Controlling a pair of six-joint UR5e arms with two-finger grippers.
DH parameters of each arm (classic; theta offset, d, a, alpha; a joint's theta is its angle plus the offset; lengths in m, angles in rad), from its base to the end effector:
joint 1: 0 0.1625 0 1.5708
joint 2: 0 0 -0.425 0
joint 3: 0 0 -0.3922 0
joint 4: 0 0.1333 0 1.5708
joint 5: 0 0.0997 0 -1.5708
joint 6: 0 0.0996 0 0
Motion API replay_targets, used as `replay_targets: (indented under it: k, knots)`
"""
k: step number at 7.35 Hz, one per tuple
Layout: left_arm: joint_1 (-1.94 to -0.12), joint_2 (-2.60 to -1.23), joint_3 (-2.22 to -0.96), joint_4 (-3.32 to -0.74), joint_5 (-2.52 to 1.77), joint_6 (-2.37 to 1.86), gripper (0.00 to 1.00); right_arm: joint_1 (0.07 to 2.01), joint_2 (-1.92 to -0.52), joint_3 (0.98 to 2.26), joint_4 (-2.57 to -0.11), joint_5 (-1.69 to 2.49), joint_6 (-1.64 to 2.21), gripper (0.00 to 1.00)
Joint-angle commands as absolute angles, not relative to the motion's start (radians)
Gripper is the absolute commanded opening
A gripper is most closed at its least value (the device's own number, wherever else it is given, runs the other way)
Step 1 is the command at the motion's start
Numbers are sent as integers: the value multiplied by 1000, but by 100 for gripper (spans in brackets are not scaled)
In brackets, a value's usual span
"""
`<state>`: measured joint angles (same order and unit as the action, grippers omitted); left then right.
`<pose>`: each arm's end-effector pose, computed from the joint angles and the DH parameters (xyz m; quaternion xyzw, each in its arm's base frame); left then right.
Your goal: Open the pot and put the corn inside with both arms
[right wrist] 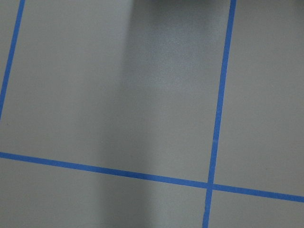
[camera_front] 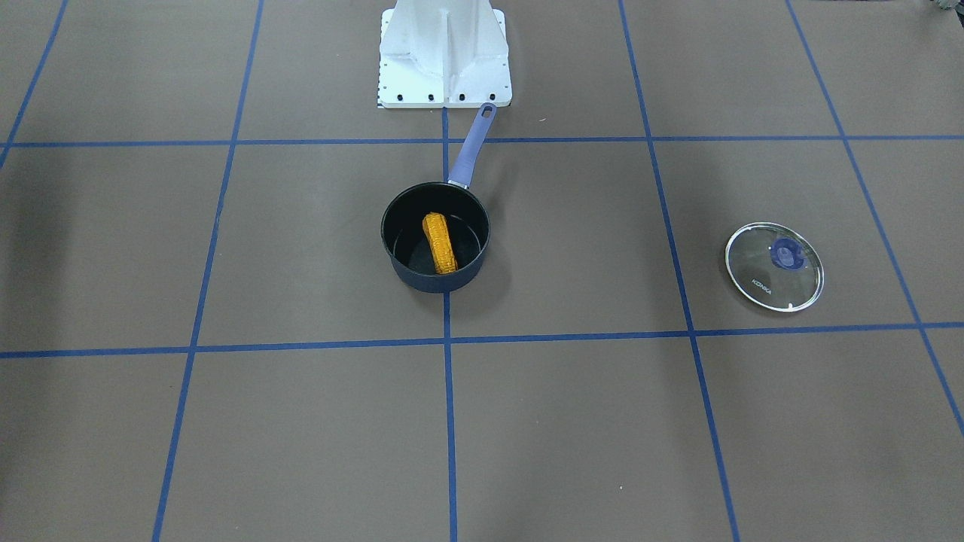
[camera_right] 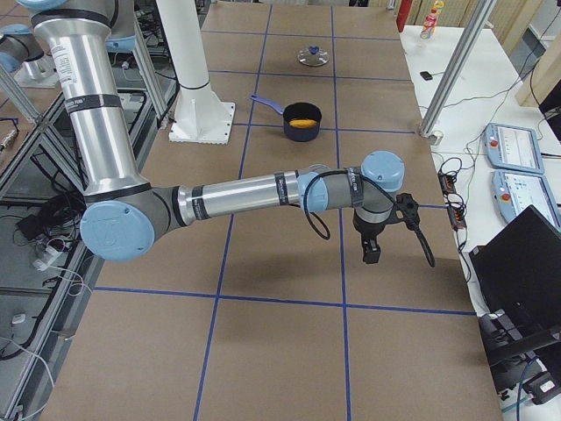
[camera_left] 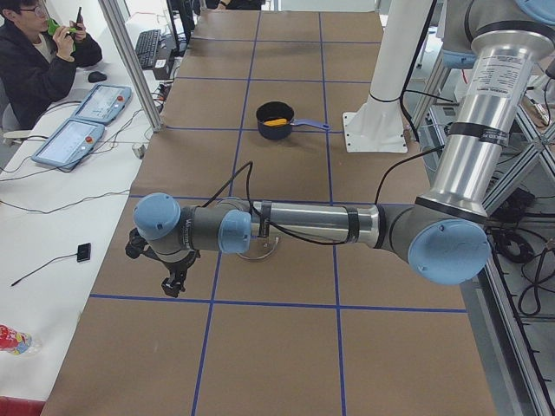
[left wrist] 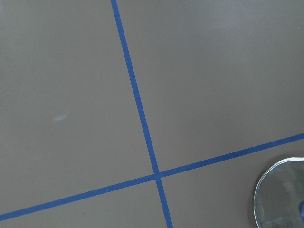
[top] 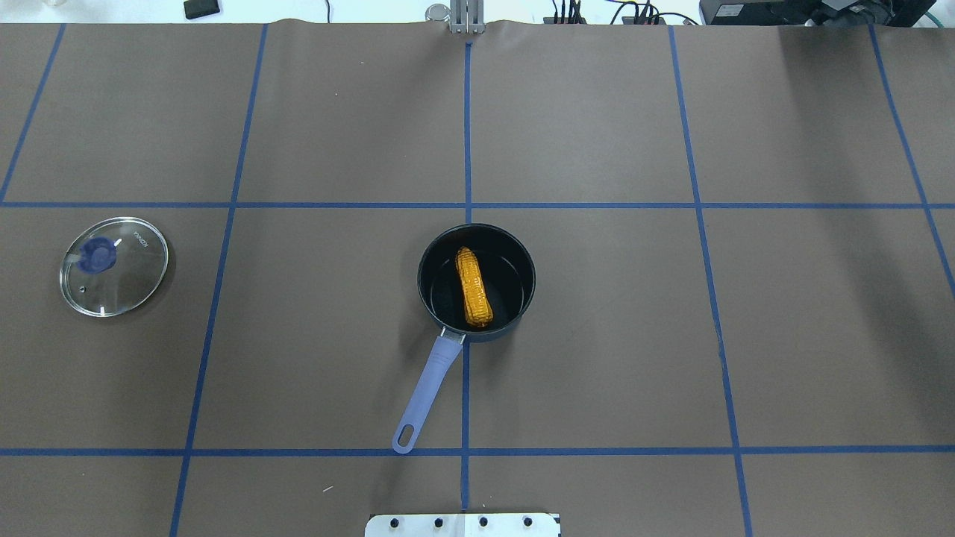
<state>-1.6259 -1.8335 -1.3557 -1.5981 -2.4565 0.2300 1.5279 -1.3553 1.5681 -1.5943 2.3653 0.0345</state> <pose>-0.0895 -0.6022 0.6096 0.0943 0.4191 0.0948 0.8980 0.0371 -0.5874 0.5446 0.0722 -0.3882 -0.0404 0.9178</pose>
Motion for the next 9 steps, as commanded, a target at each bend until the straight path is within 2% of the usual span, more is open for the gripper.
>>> replay_targets:
  k: [1, 3, 4, 7, 9]
  knots:
    - [-1626, -1825, -1358, -1598, -2456, 227, 98, 1528, -1376, 1575, -1595, 2365, 34, 100]
    - [-1628, -1793, -1364, -1635, -2438, 219, 98, 1532, -1417, 1619, -1595, 2365, 38, 100]
    - [-1625, -1713, -1424, -1652, -2434, 215, 98, 1531, -1443, 1664, -1595, 2365, 49, 100]
    - [-1623, -1553, -1629, -1658, -2434, 123, 98, 1531, -1454, 1678, -1595, 2365, 86, 100]
    - [-1623, -1532, -1634, -1670, -2434, 124, 98, 1531, -1475, 1684, -1595, 2370, 86, 100]
